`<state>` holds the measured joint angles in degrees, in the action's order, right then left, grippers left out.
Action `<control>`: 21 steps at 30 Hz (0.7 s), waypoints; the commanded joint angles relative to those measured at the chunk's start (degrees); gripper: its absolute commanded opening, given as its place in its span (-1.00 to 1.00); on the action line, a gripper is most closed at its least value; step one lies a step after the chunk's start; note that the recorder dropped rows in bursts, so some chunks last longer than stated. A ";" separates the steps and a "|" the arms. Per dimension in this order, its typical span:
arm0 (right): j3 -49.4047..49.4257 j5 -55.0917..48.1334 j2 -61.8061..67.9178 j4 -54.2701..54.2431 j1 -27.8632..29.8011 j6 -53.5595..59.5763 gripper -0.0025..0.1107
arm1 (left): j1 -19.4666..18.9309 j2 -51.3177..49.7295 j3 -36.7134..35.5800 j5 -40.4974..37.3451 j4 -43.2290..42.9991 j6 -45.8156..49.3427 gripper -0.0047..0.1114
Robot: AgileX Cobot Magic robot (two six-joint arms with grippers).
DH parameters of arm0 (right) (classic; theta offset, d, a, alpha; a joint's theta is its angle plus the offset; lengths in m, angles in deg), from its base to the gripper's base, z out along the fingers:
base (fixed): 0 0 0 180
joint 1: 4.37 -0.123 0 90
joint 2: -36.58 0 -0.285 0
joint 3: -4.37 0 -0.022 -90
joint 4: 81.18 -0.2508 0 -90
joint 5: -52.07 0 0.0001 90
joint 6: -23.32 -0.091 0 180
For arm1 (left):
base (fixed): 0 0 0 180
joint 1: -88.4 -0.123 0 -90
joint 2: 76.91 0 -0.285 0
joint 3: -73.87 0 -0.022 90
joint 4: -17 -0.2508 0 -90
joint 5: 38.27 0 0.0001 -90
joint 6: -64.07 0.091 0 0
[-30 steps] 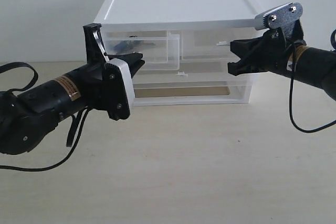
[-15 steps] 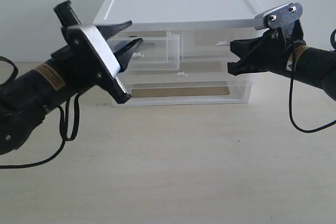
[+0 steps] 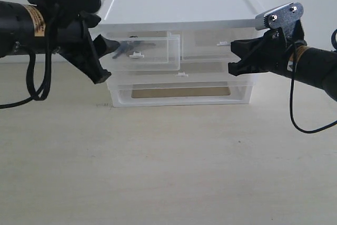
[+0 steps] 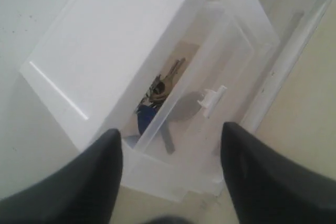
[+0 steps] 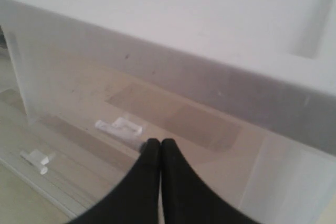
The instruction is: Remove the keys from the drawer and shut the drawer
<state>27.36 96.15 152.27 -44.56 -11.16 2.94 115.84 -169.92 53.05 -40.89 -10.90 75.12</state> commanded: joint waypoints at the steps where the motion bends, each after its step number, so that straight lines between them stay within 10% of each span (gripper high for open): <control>1: -1.90 -2.53 0.17 -8.83 1.00 -0.75 -0.96 | 0.80 -1.39 2.31 -0.47 3.60 -0.38 -0.03; 7: -1.90 -3.16 0.17 -8.83 1.00 -0.97 -0.96 | 1.13 -4.33 15.51 -16.98 14.49 2.44 -0.15; 13: -1.90 -3.37 0.17 -8.83 1.00 -1.72 -0.96 | 1.13 -10.55 31.89 -44.86 37.88 29.57 -0.19; 21: -1.90 -3.99 0.17 -8.83 1.00 -2.15 -0.96 | 1.13 -15.91 34.09 -44.98 37.23 54.90 -0.19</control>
<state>27.36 95.68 152.27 -44.56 -11.16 1.68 116.61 -184.30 86.75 -86.50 27.08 120.80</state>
